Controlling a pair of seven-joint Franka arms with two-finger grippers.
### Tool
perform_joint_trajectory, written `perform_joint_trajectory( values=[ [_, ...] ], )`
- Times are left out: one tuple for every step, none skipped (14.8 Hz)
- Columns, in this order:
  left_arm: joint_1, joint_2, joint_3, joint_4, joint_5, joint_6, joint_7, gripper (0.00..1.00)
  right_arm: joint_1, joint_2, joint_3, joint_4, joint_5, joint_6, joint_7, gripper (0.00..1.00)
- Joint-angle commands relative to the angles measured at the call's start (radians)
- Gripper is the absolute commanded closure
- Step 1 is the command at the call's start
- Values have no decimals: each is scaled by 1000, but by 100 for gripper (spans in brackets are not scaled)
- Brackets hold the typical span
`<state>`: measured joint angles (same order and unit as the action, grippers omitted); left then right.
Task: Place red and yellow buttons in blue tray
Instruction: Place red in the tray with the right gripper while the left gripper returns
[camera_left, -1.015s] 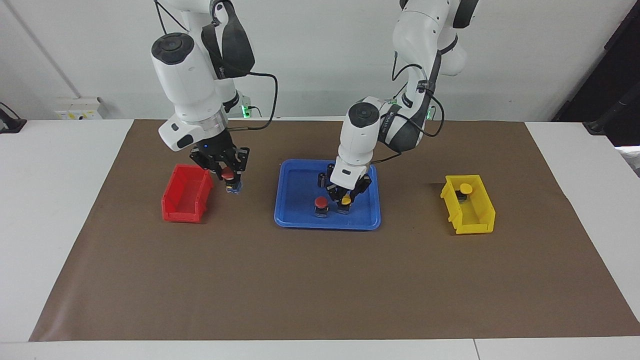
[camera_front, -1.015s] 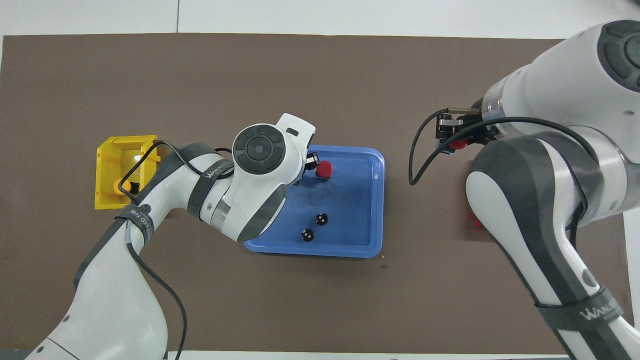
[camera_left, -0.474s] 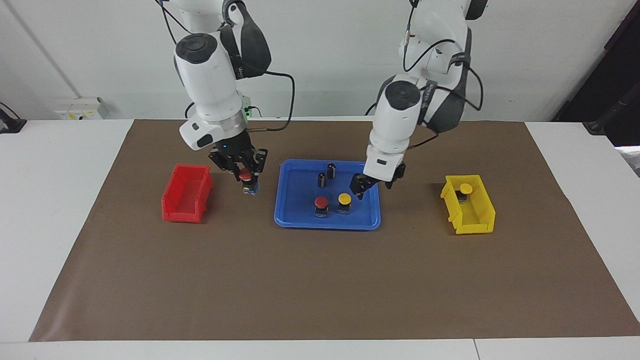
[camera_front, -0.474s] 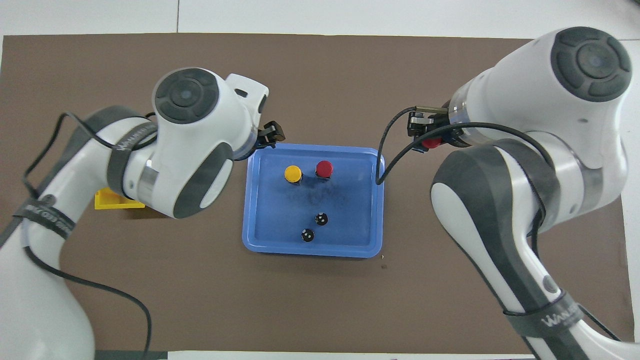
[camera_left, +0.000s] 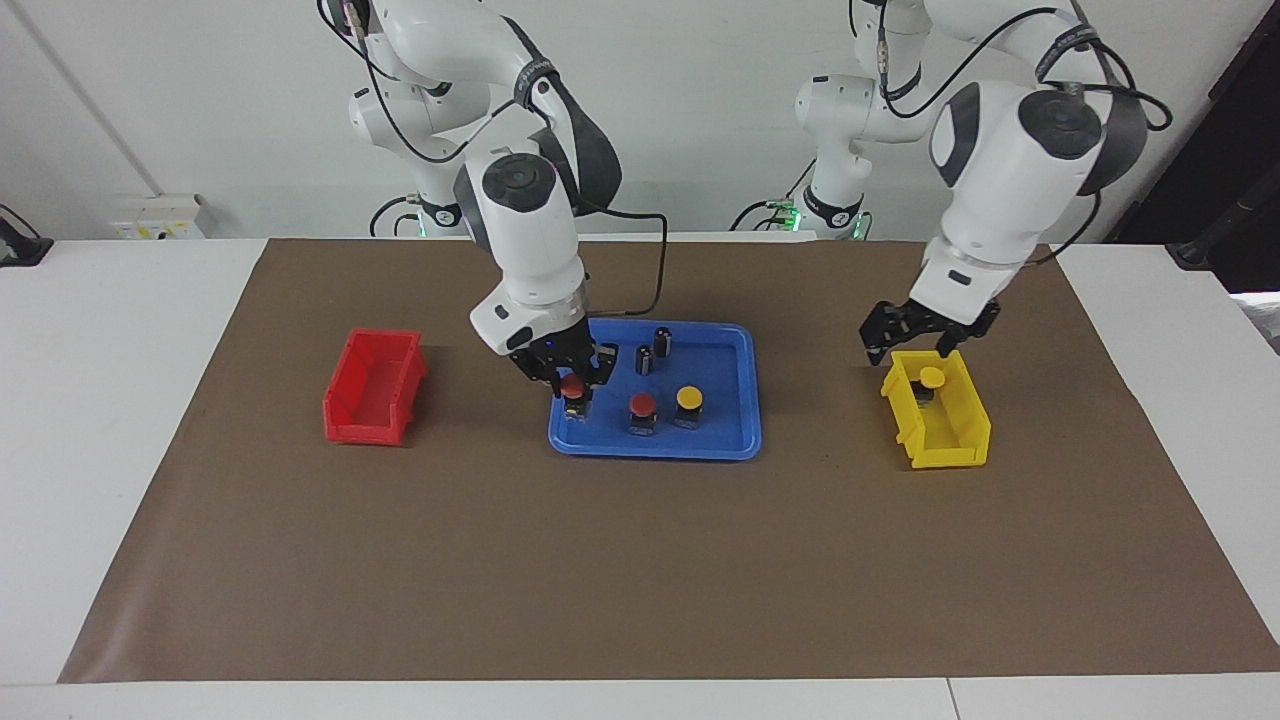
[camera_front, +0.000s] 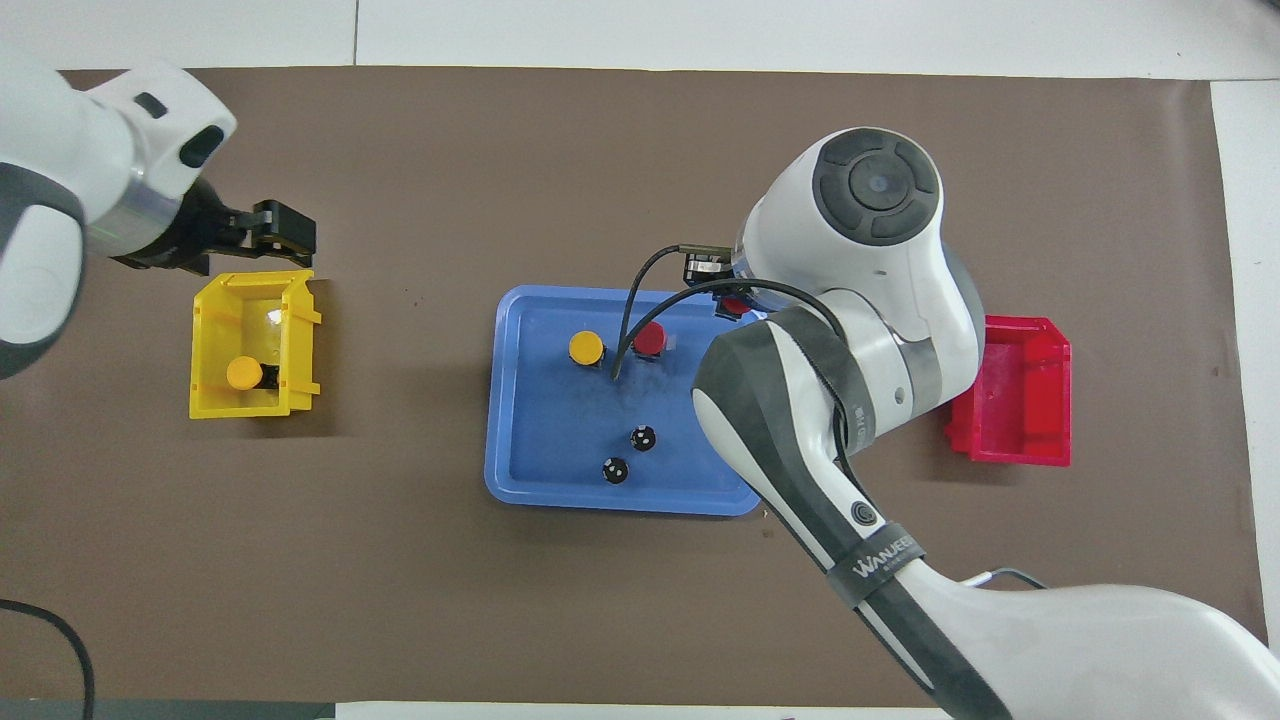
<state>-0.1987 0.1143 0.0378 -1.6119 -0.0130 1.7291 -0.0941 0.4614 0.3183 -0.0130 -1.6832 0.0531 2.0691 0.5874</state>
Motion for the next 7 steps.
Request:
perform_joint_trajectory(
  values=[
    [128, -10, -12, 3, -13, -19, 169, 0, 3, -2, -4, -64, -9, 46, 19, 77],
    [149, -24, -12, -40, -13, 42, 180, 0, 10, -2, -4, -79, -9, 48, 19, 77],
    [156, -27, -12, -90, -16, 103, 174, 5, 29, -2, -4, -95, -9, 49, 20, 76],
    [154, -19, -12, -123, -16, 147, 160, 10, 33, -2, -4, -110, -9, 54, 22, 76],
    [156, -12, -12, -147, -16, 168, 130, 21, 42, 2, -4, -116, -10, 54, 26, 76],
    [157, -15, -12, -187, -16, 193, 123, 26, 54, 8, -4, -121, -10, 54, 37, 76],
    [160, -30, -12, -245, -16, 229, 125, 31, 57, 13, -4, -124, -10, 55, 41, 75]
  ],
)
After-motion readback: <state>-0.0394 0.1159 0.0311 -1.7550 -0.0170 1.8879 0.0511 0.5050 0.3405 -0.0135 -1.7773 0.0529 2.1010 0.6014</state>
